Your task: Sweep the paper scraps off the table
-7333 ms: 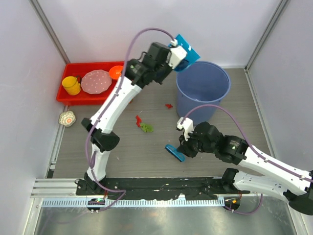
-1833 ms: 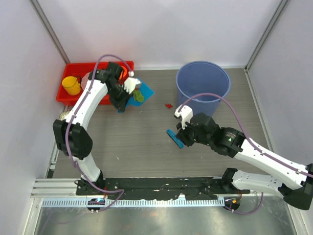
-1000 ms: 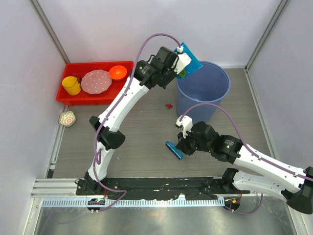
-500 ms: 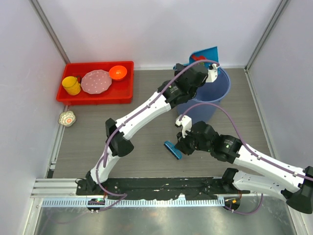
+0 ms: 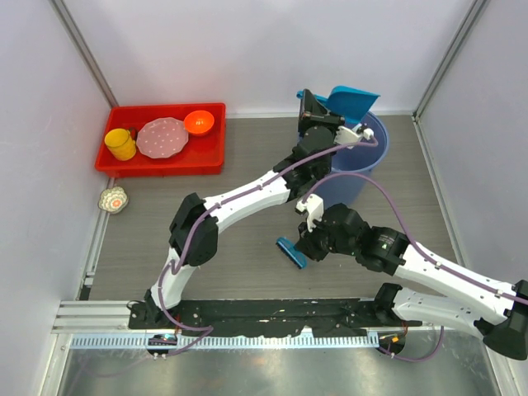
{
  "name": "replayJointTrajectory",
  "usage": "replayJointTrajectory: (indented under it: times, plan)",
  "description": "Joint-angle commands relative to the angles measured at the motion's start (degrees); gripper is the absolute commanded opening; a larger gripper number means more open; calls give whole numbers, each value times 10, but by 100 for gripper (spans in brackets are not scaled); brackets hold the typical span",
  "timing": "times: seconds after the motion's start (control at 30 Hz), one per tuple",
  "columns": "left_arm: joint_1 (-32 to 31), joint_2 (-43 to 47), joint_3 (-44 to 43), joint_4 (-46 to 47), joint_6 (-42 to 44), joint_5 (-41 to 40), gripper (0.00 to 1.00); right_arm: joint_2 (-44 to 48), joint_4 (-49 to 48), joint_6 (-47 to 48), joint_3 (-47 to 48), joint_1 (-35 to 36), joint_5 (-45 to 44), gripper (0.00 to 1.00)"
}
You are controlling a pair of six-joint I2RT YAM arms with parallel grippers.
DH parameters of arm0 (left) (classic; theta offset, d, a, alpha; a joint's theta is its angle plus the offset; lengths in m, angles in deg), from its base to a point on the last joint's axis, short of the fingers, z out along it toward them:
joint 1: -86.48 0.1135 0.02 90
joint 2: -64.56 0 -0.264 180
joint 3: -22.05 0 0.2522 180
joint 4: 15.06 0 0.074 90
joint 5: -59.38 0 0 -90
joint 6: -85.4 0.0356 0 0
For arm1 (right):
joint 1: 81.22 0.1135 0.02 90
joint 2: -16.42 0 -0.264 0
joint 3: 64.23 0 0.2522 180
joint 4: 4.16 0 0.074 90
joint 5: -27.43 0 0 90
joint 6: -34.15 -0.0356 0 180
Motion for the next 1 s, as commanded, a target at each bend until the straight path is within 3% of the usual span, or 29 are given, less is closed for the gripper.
replayJointTrajectory:
  times: [0.0,0.37,0.47,0.5,0.57,0.6,0.63,0.7,0.77,0.97]
  plan:
    - [2,23,19,239,178,69,0,10,-13,1,30,3,0,1]
    - [11,48,89,331,226,137,0,27,-8,-3,27,3,-6,1]
    - [11,56,60,288,145,85,0,24,-7,-4,30,3,-15,1]
    - [14,71,29,250,93,63,0,23,-8,-4,32,2,-20,1]
    - [25,100,-2,56,-106,23,0,17,-4,-1,40,2,-28,1]
    - [28,123,-45,-124,-182,22,0,11,-3,3,44,2,-28,1]
    - [32,128,-75,-223,-332,30,0,7,-4,5,51,2,-29,1]
    - [40,142,-154,-458,-452,97,0,-6,-6,14,58,3,-30,1]
    - [48,157,-173,-544,-559,164,0,-17,-12,19,69,2,-30,1]
    - [101,210,-137,-700,-682,265,0,-72,-26,37,103,3,-30,1]
